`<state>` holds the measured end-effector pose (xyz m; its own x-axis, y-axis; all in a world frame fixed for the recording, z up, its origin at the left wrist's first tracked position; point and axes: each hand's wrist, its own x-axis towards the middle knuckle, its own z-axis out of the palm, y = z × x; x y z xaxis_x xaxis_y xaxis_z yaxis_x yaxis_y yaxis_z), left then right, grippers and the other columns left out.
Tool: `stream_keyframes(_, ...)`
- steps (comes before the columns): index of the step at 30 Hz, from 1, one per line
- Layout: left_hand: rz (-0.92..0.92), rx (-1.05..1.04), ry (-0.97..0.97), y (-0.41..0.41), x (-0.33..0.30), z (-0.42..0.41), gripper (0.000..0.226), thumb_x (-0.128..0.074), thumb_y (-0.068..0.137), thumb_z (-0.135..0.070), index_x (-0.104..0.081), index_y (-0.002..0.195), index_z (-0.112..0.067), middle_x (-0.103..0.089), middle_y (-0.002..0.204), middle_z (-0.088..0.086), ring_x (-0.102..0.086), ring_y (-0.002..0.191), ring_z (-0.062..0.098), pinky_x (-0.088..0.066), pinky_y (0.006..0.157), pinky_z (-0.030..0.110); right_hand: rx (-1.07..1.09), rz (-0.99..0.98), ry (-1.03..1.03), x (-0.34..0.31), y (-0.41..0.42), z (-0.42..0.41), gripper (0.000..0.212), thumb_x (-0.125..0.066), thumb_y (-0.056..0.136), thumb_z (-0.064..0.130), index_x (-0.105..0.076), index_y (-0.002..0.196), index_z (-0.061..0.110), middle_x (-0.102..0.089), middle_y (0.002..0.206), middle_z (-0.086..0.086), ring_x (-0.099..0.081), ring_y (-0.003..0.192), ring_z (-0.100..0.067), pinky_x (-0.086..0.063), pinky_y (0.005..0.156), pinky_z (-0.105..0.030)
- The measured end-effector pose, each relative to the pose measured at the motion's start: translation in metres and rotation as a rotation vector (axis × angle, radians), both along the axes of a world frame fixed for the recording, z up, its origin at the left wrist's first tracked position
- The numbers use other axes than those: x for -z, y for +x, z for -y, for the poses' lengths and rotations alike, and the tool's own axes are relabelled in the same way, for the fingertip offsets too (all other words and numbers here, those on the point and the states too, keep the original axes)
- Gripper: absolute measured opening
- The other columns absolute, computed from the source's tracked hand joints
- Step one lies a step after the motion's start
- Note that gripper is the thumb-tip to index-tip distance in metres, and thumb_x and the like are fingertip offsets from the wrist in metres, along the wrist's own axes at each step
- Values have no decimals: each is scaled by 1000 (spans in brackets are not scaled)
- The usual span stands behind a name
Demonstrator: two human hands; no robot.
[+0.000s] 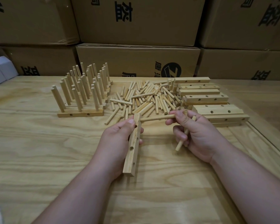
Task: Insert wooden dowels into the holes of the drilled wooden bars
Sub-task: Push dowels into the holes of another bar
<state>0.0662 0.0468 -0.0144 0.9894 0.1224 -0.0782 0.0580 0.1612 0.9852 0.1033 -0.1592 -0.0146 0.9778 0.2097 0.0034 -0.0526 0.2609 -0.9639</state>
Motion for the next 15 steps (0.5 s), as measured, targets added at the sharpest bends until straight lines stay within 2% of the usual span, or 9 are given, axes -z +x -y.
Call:
stream_keyframes(2,6,-18,3,0,0,-1,40,-56,103,-27,-82,72,-25,-71,126,-4,-68,60,5,-51,53,15,-2,6,-10,0,0,0,28,-68,83,33,-68,101,11,-72,89,-9,-40,47,-10,-24,42,-22)
stream_keyframes(4,18,-37,23,0,2,-1,28,-57,102,-27,-81,92,-18,-73,118,-14,-68,63,4,-51,54,14,-2,8,-18,-1,-1,0,30,-67,83,32,-67,103,10,-73,89,-9,-39,47,-10,-24,43,-22)
stream_keyframes(8,47,-5,32,3,7,0,31,-57,102,-26,-74,116,-4,-71,85,-37,-70,76,-3,-52,57,13,1,9,-26,-2,-2,0,31,-67,82,32,-66,104,10,-73,89,-9,-39,47,-10,-21,45,-24)
stream_keyframes(11,61,5,42,5,11,0,32,-59,102,-25,-71,123,-4,-70,86,-38,-71,84,-4,-53,61,14,8,8,-25,-2,-2,0,29,-66,83,31,-67,104,10,-73,88,-9,-39,46,-10,-19,46,-25)
stream_keyframes(15,62,-14,33,5,11,-1,33,-60,101,-26,-70,127,-9,-75,86,-25,-70,77,2,-53,60,15,13,22,-29,-1,-2,0,29,-67,82,32,-68,101,11,-73,88,-10,-40,46,-10,-22,45,-23)
